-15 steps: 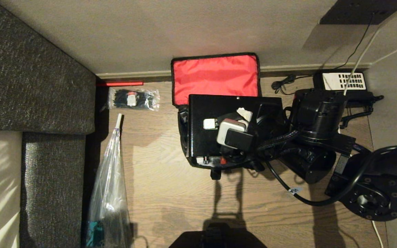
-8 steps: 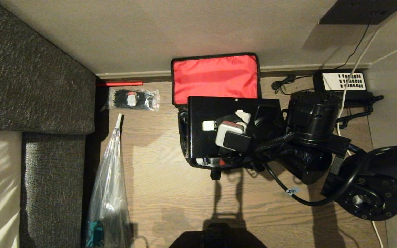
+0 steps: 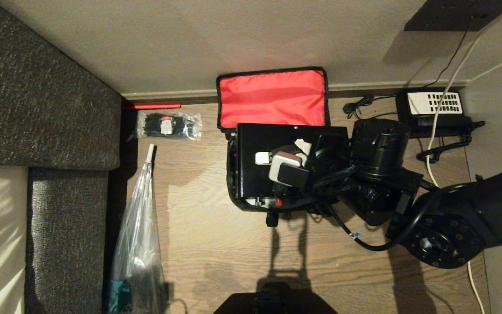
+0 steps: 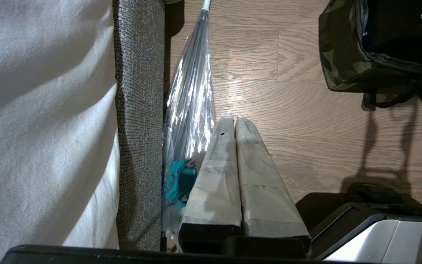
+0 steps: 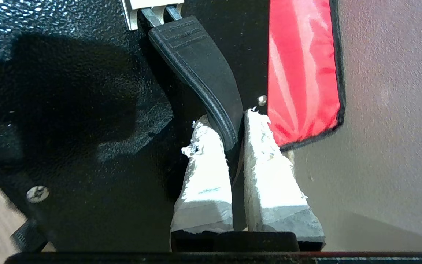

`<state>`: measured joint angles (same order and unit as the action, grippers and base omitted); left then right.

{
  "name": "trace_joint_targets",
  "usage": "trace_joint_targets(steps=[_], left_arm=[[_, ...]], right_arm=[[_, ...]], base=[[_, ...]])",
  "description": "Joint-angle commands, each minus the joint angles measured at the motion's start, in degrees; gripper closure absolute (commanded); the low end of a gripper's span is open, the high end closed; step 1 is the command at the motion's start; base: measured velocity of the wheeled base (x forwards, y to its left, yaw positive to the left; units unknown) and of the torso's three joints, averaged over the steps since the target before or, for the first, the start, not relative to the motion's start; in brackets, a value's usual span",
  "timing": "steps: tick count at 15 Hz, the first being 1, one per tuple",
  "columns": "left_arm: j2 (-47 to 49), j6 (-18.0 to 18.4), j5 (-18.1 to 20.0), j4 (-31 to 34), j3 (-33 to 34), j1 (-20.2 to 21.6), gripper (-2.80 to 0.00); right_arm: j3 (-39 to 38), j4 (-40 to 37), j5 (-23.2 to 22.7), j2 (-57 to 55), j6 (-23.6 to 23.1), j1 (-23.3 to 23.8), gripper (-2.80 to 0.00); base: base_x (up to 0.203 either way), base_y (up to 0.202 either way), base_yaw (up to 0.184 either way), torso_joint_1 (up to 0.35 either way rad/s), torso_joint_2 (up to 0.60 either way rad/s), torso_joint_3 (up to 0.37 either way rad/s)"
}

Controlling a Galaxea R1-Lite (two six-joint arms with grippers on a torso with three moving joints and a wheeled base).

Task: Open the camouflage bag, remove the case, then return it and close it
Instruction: Place the black box back

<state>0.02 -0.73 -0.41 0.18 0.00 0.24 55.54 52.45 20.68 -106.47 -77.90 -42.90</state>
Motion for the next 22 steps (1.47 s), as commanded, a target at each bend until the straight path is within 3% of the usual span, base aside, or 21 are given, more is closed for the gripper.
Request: trace_joint_targets(steps=[1,12,22], left_arm=[[-0.02,-0.04,-0.03,-0.01,0.18,0.02,0.0],[-0.02,-0.06,-0.03,-0.01,0.18,0.02,0.0],[-0.02,-0.06,-0.03,-0.01,0.18,0.02,0.0]], right_arm=[[0.88,0.29,-0.2,-1.28,-0.52,0.61,0.0],[1.28,-0.45,-1.26,0.3,-1.44,1.37,0.0],[4.36,0.18,-1.44,-8.26,-0.69,1.44,0.0]], base=[[0.0,0.0,0.0,0.0,0.0,0.0],[0.0,0.0,0.0,0.0,0.0,0.0],[0.0,0.0,0.0,0.0,0.0,0.0]])
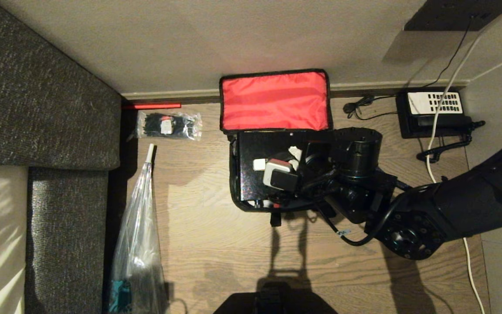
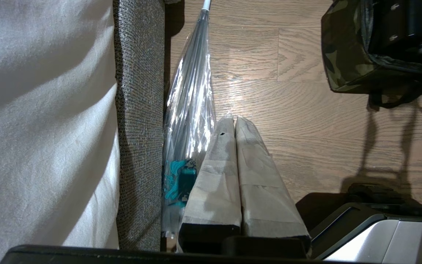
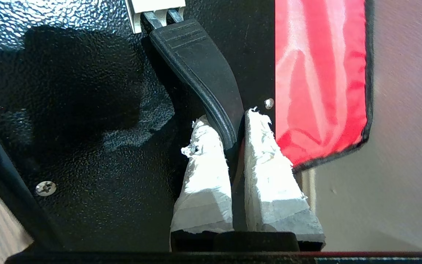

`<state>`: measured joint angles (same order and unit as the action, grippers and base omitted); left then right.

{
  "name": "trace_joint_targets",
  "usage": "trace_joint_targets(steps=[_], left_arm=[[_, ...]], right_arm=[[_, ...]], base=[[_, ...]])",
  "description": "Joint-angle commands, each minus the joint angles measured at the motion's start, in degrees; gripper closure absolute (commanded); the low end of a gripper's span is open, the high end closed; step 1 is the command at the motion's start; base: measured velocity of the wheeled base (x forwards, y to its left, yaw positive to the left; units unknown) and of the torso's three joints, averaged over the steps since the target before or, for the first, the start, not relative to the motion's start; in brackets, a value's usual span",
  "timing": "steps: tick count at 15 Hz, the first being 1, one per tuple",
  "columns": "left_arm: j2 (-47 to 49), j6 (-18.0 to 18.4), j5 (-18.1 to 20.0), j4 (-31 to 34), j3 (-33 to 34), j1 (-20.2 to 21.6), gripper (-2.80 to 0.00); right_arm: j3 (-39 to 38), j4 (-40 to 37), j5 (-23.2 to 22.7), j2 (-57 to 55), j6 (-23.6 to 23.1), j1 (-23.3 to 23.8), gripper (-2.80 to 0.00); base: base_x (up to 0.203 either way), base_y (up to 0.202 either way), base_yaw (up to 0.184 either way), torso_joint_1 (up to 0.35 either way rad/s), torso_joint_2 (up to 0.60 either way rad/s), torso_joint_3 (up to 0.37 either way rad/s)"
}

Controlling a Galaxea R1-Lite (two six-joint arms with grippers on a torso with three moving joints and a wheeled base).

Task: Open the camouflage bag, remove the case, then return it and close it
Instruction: Place the black box back

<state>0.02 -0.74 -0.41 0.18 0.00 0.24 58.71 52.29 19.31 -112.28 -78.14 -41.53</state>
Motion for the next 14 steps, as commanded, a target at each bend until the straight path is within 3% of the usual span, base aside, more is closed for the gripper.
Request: trace_joint_targets(steps=[1,10,11,14], left_arm=[[-0.02,0.0,-0.02,0.0,0.18,0.02,0.0],[-0.02,-0.05,-0.02,0.0,0.18,0.02,0.0],[-0.02,-0.05,-0.02,0.0,0.18,0.02,0.0],[-0.02,-0.05,-0.02,0.0,0.18,0.02,0.0]], right_arm=[[2.36,0.4,-0.35,-3.64,-0.36,0.37,0.0],[5.36,0.54,-0.68,-9.1,-0.17,1.1,0.0],[5.86,0.54,-0.62,-9.44,-0.24,1.1,-2.8],[5.85,-0.34,-0.5,-10.06,-0.3,1.28,-2.8]], base=[[0.0,0.0,0.0,0.0,0.0,0.0],[0.0,0.0,0.0,0.0,0.0,0.0],[0.0,0.0,0.0,0.0,0.0,0.0],[0.0,0.0,0.0,0.001,-0.01,0.008]])
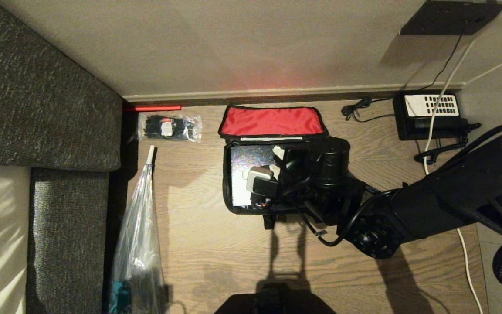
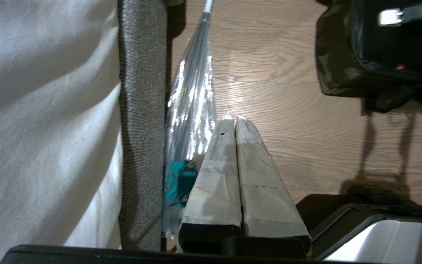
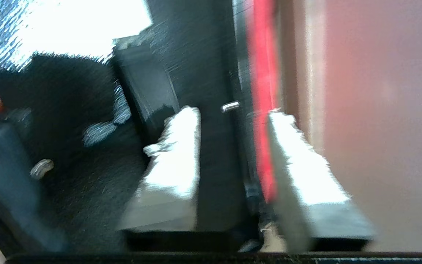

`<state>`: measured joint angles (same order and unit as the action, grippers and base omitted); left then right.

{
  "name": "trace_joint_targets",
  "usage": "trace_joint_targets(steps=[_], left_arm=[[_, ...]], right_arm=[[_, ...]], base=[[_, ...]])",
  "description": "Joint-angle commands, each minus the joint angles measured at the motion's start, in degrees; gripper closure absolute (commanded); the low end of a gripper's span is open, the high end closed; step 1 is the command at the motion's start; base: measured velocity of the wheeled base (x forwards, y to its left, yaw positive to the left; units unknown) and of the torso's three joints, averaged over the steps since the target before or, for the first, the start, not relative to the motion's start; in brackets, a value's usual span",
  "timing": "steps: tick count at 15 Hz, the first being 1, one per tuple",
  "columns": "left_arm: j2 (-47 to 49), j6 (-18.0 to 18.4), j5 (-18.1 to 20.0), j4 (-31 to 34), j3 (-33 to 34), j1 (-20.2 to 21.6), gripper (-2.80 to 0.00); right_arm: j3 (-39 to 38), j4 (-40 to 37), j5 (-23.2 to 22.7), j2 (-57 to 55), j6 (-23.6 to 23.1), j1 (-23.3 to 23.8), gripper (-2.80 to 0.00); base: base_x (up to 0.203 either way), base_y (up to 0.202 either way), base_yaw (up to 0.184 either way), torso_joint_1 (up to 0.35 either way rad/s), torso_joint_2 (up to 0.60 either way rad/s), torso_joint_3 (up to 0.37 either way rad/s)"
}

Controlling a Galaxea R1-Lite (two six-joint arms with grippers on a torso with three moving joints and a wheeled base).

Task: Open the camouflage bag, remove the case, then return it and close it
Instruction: Place the black box back

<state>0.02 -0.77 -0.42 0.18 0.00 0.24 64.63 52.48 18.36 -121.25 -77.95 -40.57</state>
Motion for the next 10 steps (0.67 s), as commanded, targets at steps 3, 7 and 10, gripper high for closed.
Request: trace_joint_targets(steps=[3,7,10], left_arm=[[-0.02,-0.02,-0.02,-0.01,0.18,0.02,0.0],[-0.02,-0.02,-0.02,-0.01,0.18,0.02,0.0],[-0.02,-0.01,-0.02,-0.01,0.18,0.02,0.0]], right_arm=[[-1.4,-0.27,0.45,0.12,-0.48,0.23,-2.8],[-6.31,-1.69,0.76,9.09,0.16,0.26,-2.8],[-12.43,-8.02,0.98,20.79,1.75,0.79,0.0]], base=[[0.0,0.0,0.0,0.0,0.0,0.0],[0.0,0.0,0.0,0.0,0.0,0.0],[0.0,0.0,0.0,0.0,0.0,0.0]])
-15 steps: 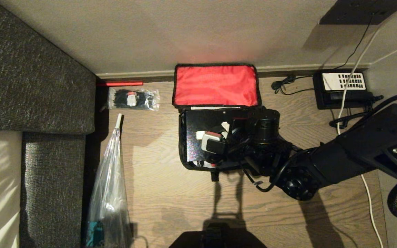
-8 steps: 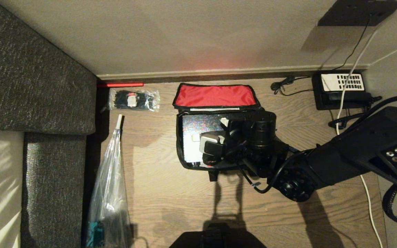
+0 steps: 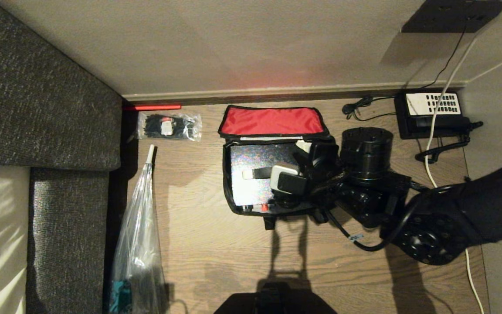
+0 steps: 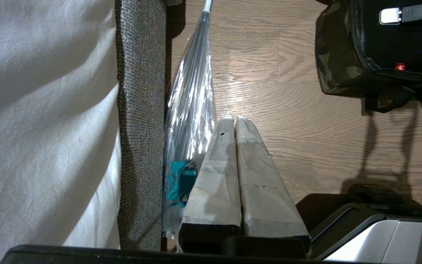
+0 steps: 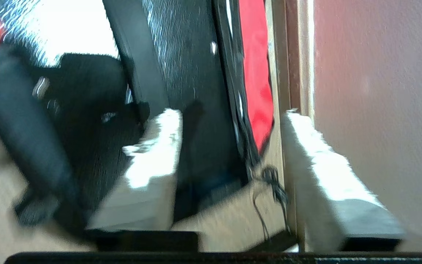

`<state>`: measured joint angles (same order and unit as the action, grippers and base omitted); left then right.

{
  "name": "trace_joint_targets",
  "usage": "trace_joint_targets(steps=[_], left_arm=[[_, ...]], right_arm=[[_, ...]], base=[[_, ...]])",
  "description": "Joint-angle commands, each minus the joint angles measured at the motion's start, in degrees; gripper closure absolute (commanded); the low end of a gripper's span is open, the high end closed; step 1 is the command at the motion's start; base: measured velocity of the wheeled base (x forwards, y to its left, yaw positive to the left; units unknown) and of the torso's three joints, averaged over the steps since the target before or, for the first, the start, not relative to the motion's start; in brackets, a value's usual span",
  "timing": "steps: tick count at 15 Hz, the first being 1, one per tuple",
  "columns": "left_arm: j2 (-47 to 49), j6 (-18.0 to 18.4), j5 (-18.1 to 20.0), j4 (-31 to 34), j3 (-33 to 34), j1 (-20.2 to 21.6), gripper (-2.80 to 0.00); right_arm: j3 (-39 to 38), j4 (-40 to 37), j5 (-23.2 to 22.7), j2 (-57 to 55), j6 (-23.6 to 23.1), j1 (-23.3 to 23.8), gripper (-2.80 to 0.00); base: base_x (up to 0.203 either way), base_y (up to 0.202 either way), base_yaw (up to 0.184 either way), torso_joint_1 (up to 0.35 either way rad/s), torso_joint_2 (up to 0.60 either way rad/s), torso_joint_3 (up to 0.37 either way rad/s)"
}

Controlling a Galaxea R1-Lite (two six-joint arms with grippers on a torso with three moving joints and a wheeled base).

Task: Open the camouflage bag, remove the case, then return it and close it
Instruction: Place the black box back, then close the top of the storage box

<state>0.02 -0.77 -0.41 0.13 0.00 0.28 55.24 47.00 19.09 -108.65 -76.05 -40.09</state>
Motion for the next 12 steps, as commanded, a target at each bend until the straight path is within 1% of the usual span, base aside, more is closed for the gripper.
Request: trace_joint_targets(steps=[1,2,3,5,7,8,9,10,11,12], left_arm=[[-0.02,0.04,-0.03,0.04,0.18,-0.02,0.0],[-0.02,-0.02,-0.03,0.04,0.18,-0.02,0.0],[-0.02,-0.02,-0.03,0.04,0.18,-0.02,0.0],[-0.02,-0.02,-0.03,0.04,0.18,-0.02,0.0],[-0.02,0.04,-0.03,0.04,0.18,-0.02,0.0],[-0.02,-0.02,-0.03,0.04,0.18,-0.02,0.0],[-0.02,-0.02,-0.03,0.04,0.18,-0.02,0.0],[-0.02,-0.02,-0.03,0.04,0.18,-0.02,0.0],[-0.02,-0.02,-0.03,0.04,0.18,-0.02,0.0],[-0.02,-0.02,-0.03,0.04,0.18,-0.02,0.0]], right_arm=[[-5.55,-6.0,1.23,12.99,0.8,0.58,0.0],[-7.96,-9.18,3.17,17.6,2.37,0.76,0.0],[-10.39,-12.58,6.17,22.67,4.97,0.88,0.0],[-14.5,-20.32,12.61,32.05,12.37,1.23,0.0],[-18.38,-30.66,17.14,41.69,23.4,1.93,0.0],[-19.88,-37.55,18.05,46.27,29.86,2.95,0.0],[-20.79,-46.54,17.85,50.96,36.29,5.52,0.0],[-21.02,-54.15,15.79,55.4,40.53,10.33,0.0],[-21.24,-60.2,13.09,60.64,43.28,15.99,0.0],[-21.91,-65.03,10.64,66.16,46.56,20.23,0.0]], base=[[0.0,0.0,0.0,0.0,0.0,0.0],[0.0,0.0,0.0,0.0,0.0,0.0],[0.0,0.0,0.0,0.0,0.0,0.0],[0.0,0.0,0.0,0.0,0.0,0.0],[0.0,0.0,0.0,0.0,0.0,0.0],[0.0,0.0,0.0,0.0,0.0,0.0],[0.0,0.0,0.0,0.0,0.0,0.0],[0.0,0.0,0.0,0.0,0.0,0.0],[0.0,0.0,0.0,0.0,0.0,0.0],[0.0,0.0,0.0,0.0,0.0,0.0]])
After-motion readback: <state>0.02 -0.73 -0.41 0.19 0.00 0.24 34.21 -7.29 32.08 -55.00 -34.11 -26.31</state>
